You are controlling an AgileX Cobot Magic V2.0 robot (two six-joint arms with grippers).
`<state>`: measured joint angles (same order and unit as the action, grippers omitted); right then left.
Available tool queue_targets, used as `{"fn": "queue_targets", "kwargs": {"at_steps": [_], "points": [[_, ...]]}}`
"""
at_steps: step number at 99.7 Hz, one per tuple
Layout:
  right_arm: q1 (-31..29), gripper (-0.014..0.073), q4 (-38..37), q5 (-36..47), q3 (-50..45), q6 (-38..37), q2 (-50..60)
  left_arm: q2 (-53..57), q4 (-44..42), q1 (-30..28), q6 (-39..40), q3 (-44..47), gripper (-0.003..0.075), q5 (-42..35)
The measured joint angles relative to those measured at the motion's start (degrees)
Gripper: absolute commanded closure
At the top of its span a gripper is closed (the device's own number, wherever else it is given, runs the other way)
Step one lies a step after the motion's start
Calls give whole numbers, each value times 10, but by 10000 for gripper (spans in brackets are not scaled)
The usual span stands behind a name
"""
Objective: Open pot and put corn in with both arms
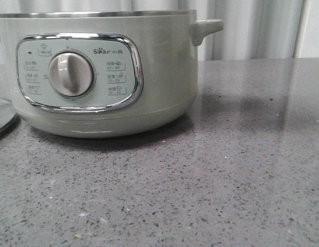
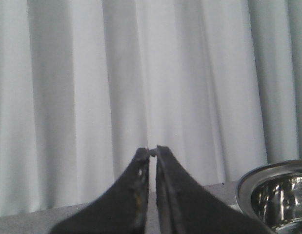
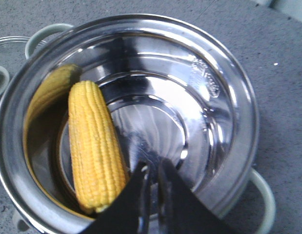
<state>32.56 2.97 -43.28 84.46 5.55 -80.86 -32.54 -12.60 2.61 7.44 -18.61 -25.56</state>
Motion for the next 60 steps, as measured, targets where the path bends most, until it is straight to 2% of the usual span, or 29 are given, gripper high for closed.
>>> {"fn": "queue_targets", "kwargs": {"at_steps": [27,44,60], "points": [[0,658,-7,148,-190,0,138,23,-21,13,30,0,741,52],[0,658,-15,262,-323,0,237,23,-22,55,40,-1,741,81],[-7,658,-16,323,-427,0,321,23,-22,95,41,-1,741,86]]}}
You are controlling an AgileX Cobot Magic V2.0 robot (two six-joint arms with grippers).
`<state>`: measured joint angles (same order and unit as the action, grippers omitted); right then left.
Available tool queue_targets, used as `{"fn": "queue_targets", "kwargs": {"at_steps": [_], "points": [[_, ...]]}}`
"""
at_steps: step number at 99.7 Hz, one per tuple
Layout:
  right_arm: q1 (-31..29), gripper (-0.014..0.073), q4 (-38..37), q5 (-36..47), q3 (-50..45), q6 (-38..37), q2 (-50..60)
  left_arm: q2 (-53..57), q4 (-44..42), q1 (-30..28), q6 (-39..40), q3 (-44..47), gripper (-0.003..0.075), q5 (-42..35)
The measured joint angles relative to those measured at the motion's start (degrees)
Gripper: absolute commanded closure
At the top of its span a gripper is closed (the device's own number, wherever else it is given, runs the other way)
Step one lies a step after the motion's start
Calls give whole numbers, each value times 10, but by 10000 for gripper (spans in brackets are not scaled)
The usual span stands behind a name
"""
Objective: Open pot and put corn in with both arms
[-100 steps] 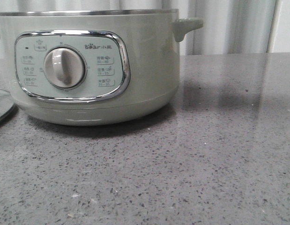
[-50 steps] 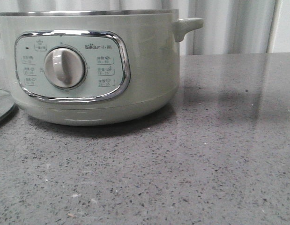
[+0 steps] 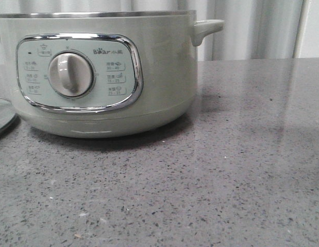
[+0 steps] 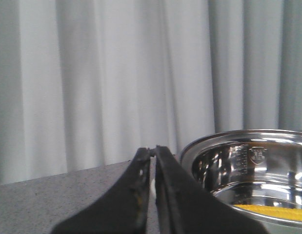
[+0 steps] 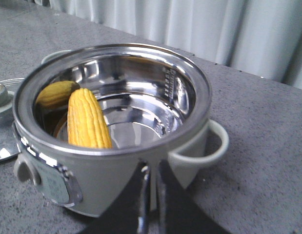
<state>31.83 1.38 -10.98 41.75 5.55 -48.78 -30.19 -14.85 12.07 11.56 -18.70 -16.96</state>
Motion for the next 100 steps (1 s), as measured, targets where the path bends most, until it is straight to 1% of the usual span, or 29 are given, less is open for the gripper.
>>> {"fn": "queue_targets", "kwargs": {"at_steps": [18,40,55,71,100], "points": [[-23,658,0,62,-96,0,90,10,0,25,1,25,741,-3],[-67,659,0,136,-204,0,198,47,7,26,2,77,741,-63],[-89,659,0,166,-262,0,248,71,9,26,3,99,741,-70],[-93,659,0,180,-291,0,269,81,10,26,3,103,741,-71],[-93,659,0,183,-295,1,270,81,10,26,3,103,741,-71]]}}
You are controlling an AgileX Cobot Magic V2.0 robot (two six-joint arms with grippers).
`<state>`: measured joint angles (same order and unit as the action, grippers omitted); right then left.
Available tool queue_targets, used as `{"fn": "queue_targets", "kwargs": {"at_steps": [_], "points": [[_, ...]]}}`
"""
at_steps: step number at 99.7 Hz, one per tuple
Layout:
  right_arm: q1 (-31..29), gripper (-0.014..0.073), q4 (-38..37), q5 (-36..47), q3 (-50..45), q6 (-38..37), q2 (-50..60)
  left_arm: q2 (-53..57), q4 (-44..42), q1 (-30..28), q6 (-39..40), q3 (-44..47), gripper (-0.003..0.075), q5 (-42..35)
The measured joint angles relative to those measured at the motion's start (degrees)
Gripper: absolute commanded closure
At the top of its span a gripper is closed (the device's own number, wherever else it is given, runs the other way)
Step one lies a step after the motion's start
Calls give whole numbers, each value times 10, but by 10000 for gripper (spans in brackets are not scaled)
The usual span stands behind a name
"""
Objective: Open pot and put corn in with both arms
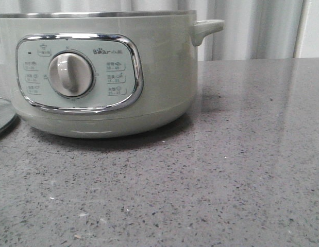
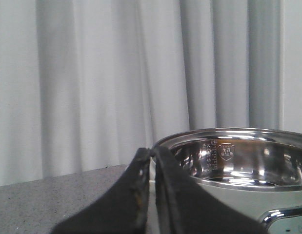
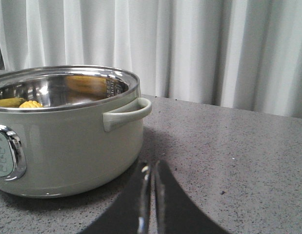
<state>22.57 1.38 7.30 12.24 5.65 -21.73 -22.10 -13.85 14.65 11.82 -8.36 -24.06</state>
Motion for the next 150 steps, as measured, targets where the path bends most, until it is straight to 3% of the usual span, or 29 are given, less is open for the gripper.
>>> {"fn": "queue_targets", "kwargs": {"at_steps": [39,58,85,115,150], "points": [[0,659,0,0,0,0,0,6,0,0,0,15,741,-4],[0,659,0,0,0,0,0,124,80,-51,0,84,741,19],[0,659,0,2,-1,1,0,224,112,-152,-83,85,741,219],[0,659,0,3,-2,1,0,224,119,-162,-105,85,741,417],[0,659,0,3,-2,1,0,224,120,-162,-105,85,741,433]]}}
